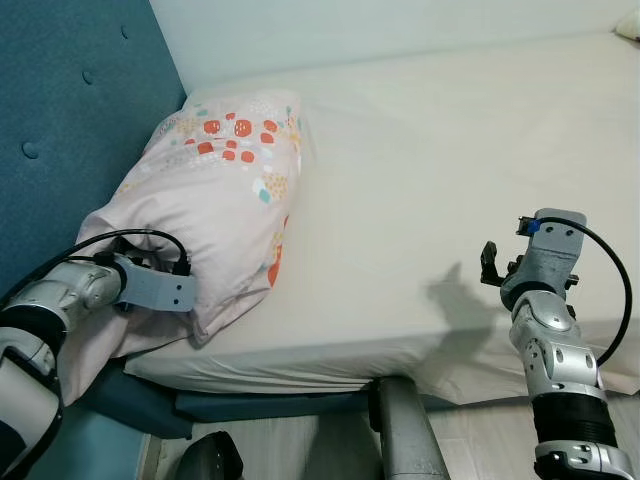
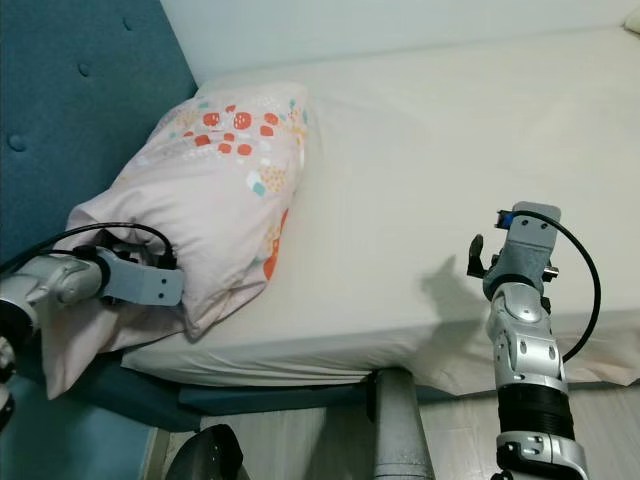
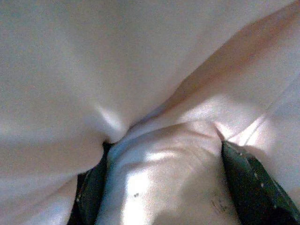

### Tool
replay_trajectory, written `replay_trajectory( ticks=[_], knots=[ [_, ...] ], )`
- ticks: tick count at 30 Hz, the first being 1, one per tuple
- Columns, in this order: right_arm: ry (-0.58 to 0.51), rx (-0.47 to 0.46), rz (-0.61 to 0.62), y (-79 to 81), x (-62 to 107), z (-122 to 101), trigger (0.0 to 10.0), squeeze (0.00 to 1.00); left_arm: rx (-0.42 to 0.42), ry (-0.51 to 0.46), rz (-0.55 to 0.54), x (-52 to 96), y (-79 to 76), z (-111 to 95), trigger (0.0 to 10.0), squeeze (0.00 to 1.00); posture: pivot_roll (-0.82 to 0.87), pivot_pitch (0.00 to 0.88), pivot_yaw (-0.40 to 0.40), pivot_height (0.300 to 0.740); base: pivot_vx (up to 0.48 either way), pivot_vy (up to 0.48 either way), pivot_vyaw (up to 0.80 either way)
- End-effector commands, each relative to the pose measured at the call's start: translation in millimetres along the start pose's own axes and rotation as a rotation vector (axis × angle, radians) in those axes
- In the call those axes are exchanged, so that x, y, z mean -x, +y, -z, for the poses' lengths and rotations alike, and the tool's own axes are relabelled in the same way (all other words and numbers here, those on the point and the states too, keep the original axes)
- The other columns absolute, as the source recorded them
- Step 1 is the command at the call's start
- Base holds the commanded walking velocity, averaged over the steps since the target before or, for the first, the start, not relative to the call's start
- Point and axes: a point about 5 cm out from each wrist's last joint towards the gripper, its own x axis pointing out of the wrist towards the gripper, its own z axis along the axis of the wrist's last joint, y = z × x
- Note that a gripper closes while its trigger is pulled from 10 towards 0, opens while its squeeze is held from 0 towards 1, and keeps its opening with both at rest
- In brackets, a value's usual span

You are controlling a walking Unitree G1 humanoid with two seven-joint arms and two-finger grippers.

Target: Clean up the room

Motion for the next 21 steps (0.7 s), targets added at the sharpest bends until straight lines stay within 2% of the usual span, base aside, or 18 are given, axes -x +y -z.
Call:
replay_trajectory(
  ticks=[1,2,3,5,8,9,10,13,16,17,18,19,20,21],
  knots=[
    [0.003,0.005,-0.009,3.2,-0.5,0.9,10.0,0.0,0.112,0.039,0.116,12.9,-21.5,23.7,10.0,0.0,-0.11,0.169,0.105,0.525,0.0,0.0,0.0],
    [0.004,0.005,-0.012,4.2,-0.6,1.2,10.0,0.0,0.243,-0.091,0.199,11.5,-29.5,10.2,10.0,0.0,-0.11,0.165,0.104,0.525,0.0,0.0,0.0],
    [0.005,0.006,-0.014,5.1,-0.7,1.4,10.0,0.0,0.319,-0.196,0.265,12.4,-35.1,0.8,10.0,0.0,-0.11,0.164,0.105,0.525,0.0,0.0,0.0],
    [0.005,0.006,-0.016,5.7,-1.0,1.3,10.0,0.0,0.366,-0.339,0.388,17.6,-45.0,-10.0,10.0,0.0,-0.11,0.164,0.105,0.525,0.0,0.0,0.0],
    [0.005,0.006,-0.016,5.9,-1.2,1.0,10.0,0.0,0.381,-0.365,0.429,19.5,-47.9,-11.4,10.0,0.0,-0.11,0.162,0.105,0.525,0.0,0.0,0.0],
    [0.004,0.006,-0.017,5.9,-1.4,0.4,10.0,0.0,0.42,-0.407,0.473,21.6,-49.3,-14.1,10.0,0.0,-0.11,0.162,0.105,0.525,0.0,0.0,0.0],
    [0.004,0.006,-0.017,5.9,-1.4,0.4,10.0,0.0,0.42,-0.407,0.473,21.6,-49.3,-14.1,10.0,0.0,-0.11,0.162,0.105,0.525,0.0,0.0,0.0],
    [0.0,0.005,-0.017,5.8,-2.0,-1.0,10.0,0.0,0.537,-0.57,0.582,32.2,-43.8,-24.3,10.0,0.0,-0.11,0.16,0.105,0.525,0.0,0.0,0.0],
    [0.001,0.005,-0.017,5.4,-2.0,-0.7,10.0,0.0,0.565,-0.627,0.63,38.5,-42.0,-27.2,10.0,0.0,-0.11,0.16,0.106,0.525,0.0,0.0,0.0],
    [0.002,0.005,-0.016,5.0,-2.1,-0.4,10.0,0.0,0.608,-0.717,0.683,48.0,-38.2,-31.1,10.0,0.0,-0.11,0.158,0.106,0.525,0.0,0.0,0.0],
    [0.002,0.005,-0.016,5.0,-2.1,-0.4,10.0,0.0,0.608,-0.717,0.683,48.0,-38.2,-31.1,10.0,0.0,-0.11,0.158,0.106,0.525,0.0,0.0,0.0],
    [0.003,0.003,-0.016,4.3,-2.6,-0.3,10.0,0.0,0.676,-0.935,0.711,66.5,-24.0,-40.4,10.0,0.0,-0.11,0.156,0.104,0.525,0.0,0.0,0.0],
    [0.003,0.003,-0.016,4.3,-2.6,-0.3,10.0,0.0,0.676,-0.935,0.711,66.5,-24.0,-40.4,10.0,0.0,-0.11,0.156,0.104,0.525,0.0,0.0,0.0],
    [0.002,0.001,-0.019,4.9,-3.0,-0.7,10.0,0.0,0.721,-1.059,0.681,75.8,-12.8,-44.2,10.0,0.0,-0.11,0.153,0.103,0.525,0.0,0.0,0.0]
  ],
)
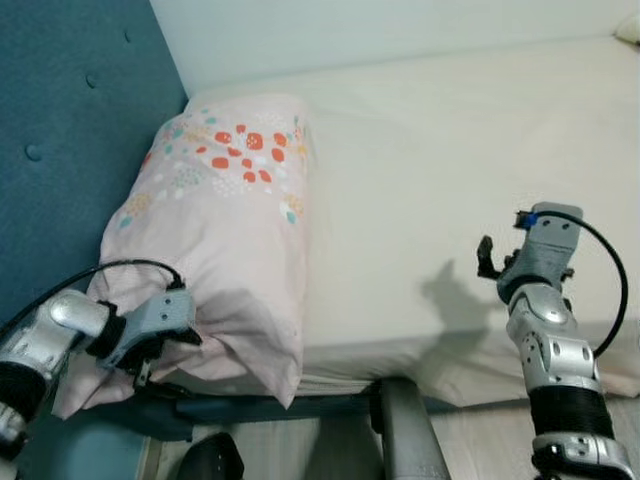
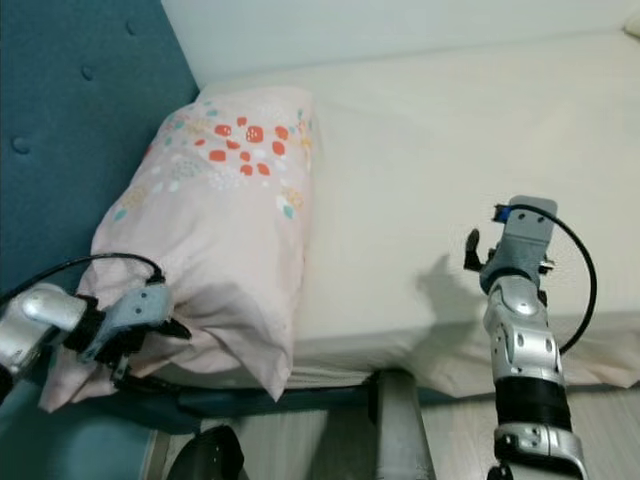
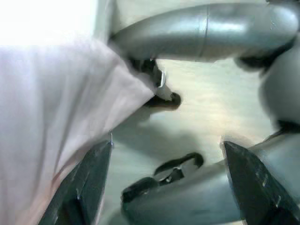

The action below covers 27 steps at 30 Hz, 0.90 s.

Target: Clean up the room

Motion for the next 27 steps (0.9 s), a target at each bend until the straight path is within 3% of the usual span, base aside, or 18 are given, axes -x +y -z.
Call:
replay_trajectory(
  ticks=[1,3,4,6,7,8,9,10,11,12,13,17,19,20,22,23,25,27],
  knots=[
    [0.014,0.005,-0.015,3.4,0.4,5.0,10.0,0.0,0.01,-0.163,0.022,11.2,-4.2,-19.1,10.0,0.0,-0.11,0.153,0.103,0.525,0.0,0.0,0.0],
    [0.008,-0.002,-0.025,5.1,-0.7,3.8,10.0,0.0,0.008,-0.306,0.014,14.1,-2.5,-33.6,10.0,0.0,-0.11,0.149,0.099,0.525,0.0,0.0,0.0],
    [0.008,-0.002,-0.025,5.1,-0.7,3.8,10.0,0.0,0.008,-0.306,0.014,14.1,-2.5,-33.6,10.0,0.0,-0.11,0.149,0.099,0.525,0.0,0.0,0.0],
    [0.007,-0.008,-0.042,8.7,-2.3,3.1,10.0,0.0,-0.001,-0.507,-0.121,16.0,12.5,-47.7,10.0,0.0,-0.11,0.141,0.095,0.525,0.0,0.0,0.0],
    [0.007,-0.008,-0.042,8.7,-2.3,3.1,10.0,0.0,-0.001,-0.507,-0.121,16.0,12.5,-47.7,10.0,0.0,-0.11,0.141,0.095,0.525,0.0,0.0,0.0],
    [0.008,-0.011,-0.052,10.7,-2.7,3.1,10.0,0.0,0.004,-0.593,-0.21,15.6,20.9,-52.3,10.0,0.0,-0.11,0.141,0.095,0.525,0.0,0.0,0.0],
    [0.008,-0.02,-0.067,13.6,-3.1,3.6,10.0,0.0,0.053,-0.693,-0.391,11.4,36.2,-54.2,10.0,0.0,-0.1,0.137,0.093,0.525,0.0,0.0,0.0],
    [0.008,-0.02,-0.067,13.6,-3.1,3.6,10.0,0.0,0.053,-0.693,-0.391,11.4,36.2,-54.2,10.0,0.0,-0.1,0.137,0.093,0.525,0.0,0.0,0.0],
    [0.007,-0.029,-0.082,16.4,-3.4,4.2,10.0,0.0,0.152,-0.763,-0.522,5.5,49.0,-52.3,10.0,0.0,-0.1,0.133,0.091,0.525,0.0,0.0,0.0],
    [0.005,-0.033,-0.103,19.9,-3.1,5.1,10.0,0.0,0.278,-0.782,-0.602,-3.4,56.6,-45.5,10.0,0.0,-0.1,0.133,0.09,0.525,0.0,0.0,0.0],
    [-0.002,-0.038,-0.133,23.9,-2.2,6.1,10.0,0.0,0.337,-0.791,-0.671,-14.1,59.0,-39.0,10.0,0.0,-0.1,0.128,0.082,0.525,0.0,0.0,0.0],
    [-0.006,-0.027,-0.179,30.6,-0.3,9.3,10.0,0.0,0.423,-0.825,-0.751,-30.8,57.7,-29.2,10.0,0.0,-0.1,0.125,0.075,0.535,0.0,0.0,0.0],
    [0.013,-0.008,-0.227,40.0,2.1,15.8,10.0,0.0,0.547,-0.87,-0.85,-50.6,55.1,-17.9,10.0,0.0,-0.1,0.123,0.071,0.544,0.0,0.0,0.0],
    [0.013,-0.008,-0.227,40.0,2.1,15.8,10.0,0.0,0.547,-0.87,-0.85,-50.6,55.1,-17.9,10.0,0.0,-0.1,0.123,0.071,0.544,0.0,0.0,0.0],
    [0.024,-0.002,-0.265,49.2,4.5,20.6,10.0,0.0,0.65,-0.882,-0.957,-65.0,54.2,-7.5,10.0,0.0,-0.09,0.119,0.063,0.554,0.0,0.0,0.0],
    [0.024,-0.002,-0.265,49.2,4.5,20.6,10.0,0.0,0.65,-0.882,-0.957,-65.0,54.2,-7.5,10.0,0.0,-0.09,0.119,0.063,0.554,0.0,0.0,0.0],
    [0.032,-0.001,-0.303,59.5,7.4,25.4,10.0,0.0,0.744,-0.858,-1.135,-65.4,59.3,4.9,10.0,0.0,-0.09,0.118,0.063,0.563,0.0,0.0,0.0],
    [0.035,0.001,-0.314,62.5,8.3,26.9,10.0,0.0,0.756,-0.845,-1.187,-63.1,60.9,7.6,10.0,0.0,-0.09,0.118,0.062,0.568,0.0,0.0,0.0]
  ],
)
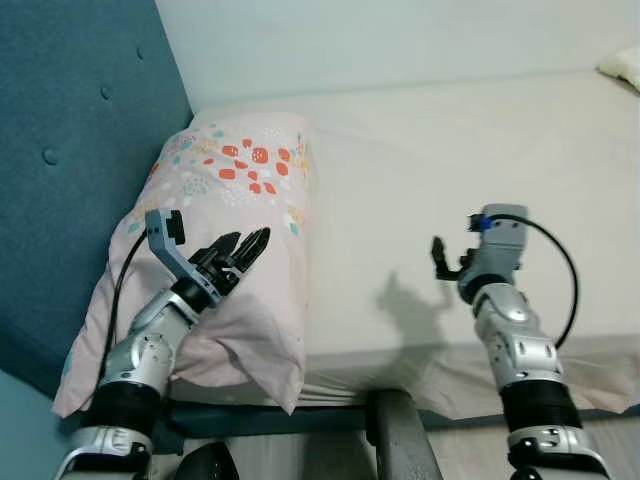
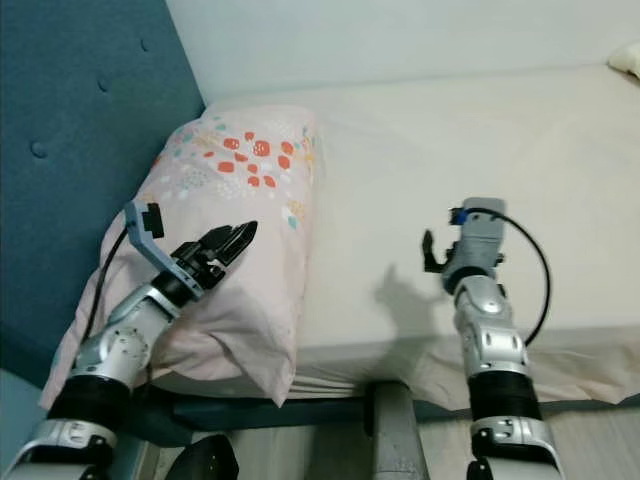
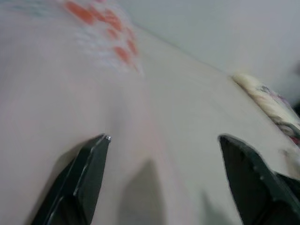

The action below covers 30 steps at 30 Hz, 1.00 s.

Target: Clean up the room

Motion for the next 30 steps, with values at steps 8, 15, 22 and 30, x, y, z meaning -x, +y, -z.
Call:
replay_trajectory(
  ticks=[8,15,22,30],
  knots=[
    [0.017,0.005,-0.04,8.0,1.7,10.8,10.0,0.0,-0.076,-0.062,-0.107,2.1,9.9,-17.2,10.0,0.0,-0.08,0.117,0.055,0.601,-0.202,0.0,0.0],
    [0.018,0.012,-0.053,10.9,0.0,13.2,10.0,0.0,-0.132,-0.027,-0.102,8.0,9.5,-2.8,10.0,0.0,-0.08,0.106,0.057,0.625,-0.093,0.0,0.0],
    [0.034,0.017,-0.069,13.2,1.0,21.0,10.0,0.0,-0.162,0.017,-0.155,16.8,20.0,9.7,10.0,0.0,-0.07,0.099,0.052,0.658,0.0,0.0,0.0],
    [0.1,0.041,-0.07,11.2,2.7,42.4,10.0,0.0,-0.253,0.141,-0.236,43.5,48.5,31.8,10.0,0.0,-0.08,0.103,0.053,0.696,0.0,0.0,0.0]
  ],
)
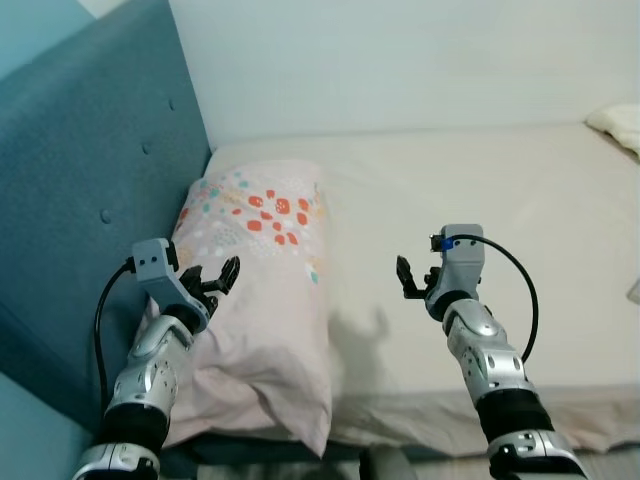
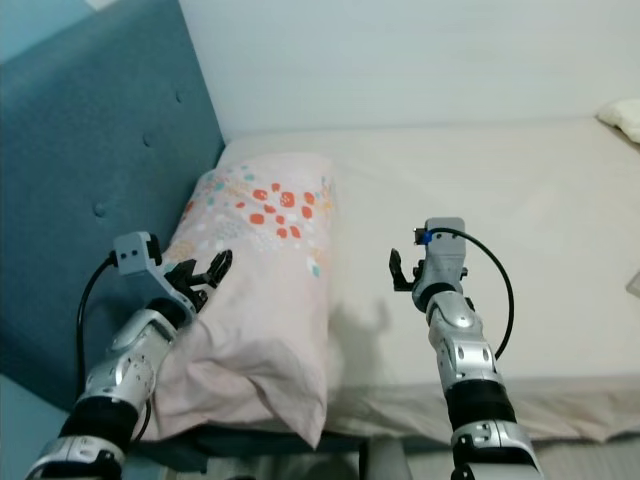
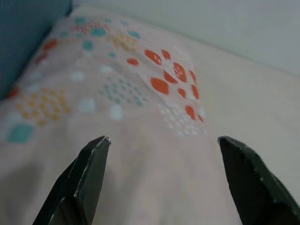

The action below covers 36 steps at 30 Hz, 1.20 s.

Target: Clean up the room

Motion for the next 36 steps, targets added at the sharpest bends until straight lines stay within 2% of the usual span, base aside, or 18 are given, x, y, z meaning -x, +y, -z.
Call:
replay_trajectory(
  ticks=[1,8,14,17,20,21,24,25,26,27,29,33,34,35,36],
  knots=[
    [0.066,0.023,-0.004,0.2,3.6,21.5,10.0,0.0,-0.058,0.076,-0.06,15.8,22.3,16.4,10.0,0.0,-0.07,0.104,0.052,0.701,0.0,0.0,0.0],
    [0.143,0.02,0.005,-2.1,11.7,47.4,10.0,0.0,-0.066,0.101,-0.091,26.8,34.5,23.7,10.0,0.0,-0.07,0.114,0.053,0.725,0.0,0.0,0.0],
    [0.222,0.027,0.012,-2.2,18.6,71.4,10.0,0.0,-0.116,0.151,-0.047,33.3,33.3,34.7,10.0,0.0,-0.07,0.118,0.057,0.74,0.0,0.0,0.0],
    [0.293,0.034,0.021,-3.6,26.8,92.3,10.0,0.0,-0.167,0.233,-0.048,45.9,40.7,52.8,10.0,0.0,-0.07,0.12,0.058,0.74,0.0,0.0,0.0],
    [0.377,0.059,0.027,-5.6,38.6,114.6,10.0,0.0,-0.138,0.325,-0.134,64.8,56.0,72.3,10.0,0.0,-0.07,0.119,0.057,0.74,0.0,0.0,0.0],
    [0.377,0.059,0.027,-5.6,38.6,114.6,10.0,0.0,-0.138,0.325,-0.134,64.8,56.0,72.3,10.0,0.0,-0.07,0.119,0.057,0.74,0.0,0.0,0.0],
    [0.462,0.12,0.021,-7.0,52.9,136.3,10.0,0.0,-0.127,0.393,-0.194,81.6,65.7,86.0,10.0,0.0,-0.07,0.115,0.054,0.74,0.0,0.0,0.0],
    [0.462,0.12,0.021,-7.0,52.9,136.3,10.0,0.0,-0.127,0.393,-0.194,81.6,65.7,86.0,10.0,0.0,-0.07,0.115,0.054,0.74,0.0,0.0,0.0],
    [0.522,0.132,0.022,-7.9,64.6,151.9,10.0,0.0,-0.12,0.444,-0.236,94.0,71.0,95.7,10.0,0.0,-0.06,0.11,0.053,0.74,0.0,0.0,0.0],
    [0.522,0.132,0.022,-7.9,64.6,151.9,10.0,0.0,-0.12,0.444,-0.236,94.0,71.0,95.7,10.0,0.0,-0.06,0.11,0.053,0.74,0.0,0.0,0.0],
    [0.598,0.151,0.034,-9.6,78.8,168.8,10.0,0.0,-0.129,0.509,-0.278,108.2,76.2,106.5,10.0,0.0,-0.06,0.106,0.052,0.74,0.0,0.0,0.0],
    [0.64,0.179,0.045,-11.4,86.5,177.1,10.0,0.0,-0.127,0.532,-0.293,112.8,77.2,110.6,10.0,0.0,-0.05,0.102,0.049,0.74,0.0,0.0,0.0],
    [0.698,0.173,0.051,-11.9,100.4,190.8,10.0,0.0,-0.125,0.579,-0.321,120.7,78.2,118.6,10.0,0.0,-0.05,0.097,0.042,0.74,0.0,0.0,0.0],
    [0.698,0.173,0.051,-11.9,100.4,190.8,10.0,0.0,-0.125,0.579,-0.321,120.7,78.2,118.6,10.0,0.0,-0.05,0.097,0.042,0.74,0.0,0.0,0.0],
    [0.729,0.157,0.056,-11.7,108.3,197.9,10.0,0.0,-0.112,0.61,-0.351,126.5,79.2,123.8,10.0,0.0,-0.04,0.088,0.037,0.74,0.0,0.0,0.0]
  ],
)
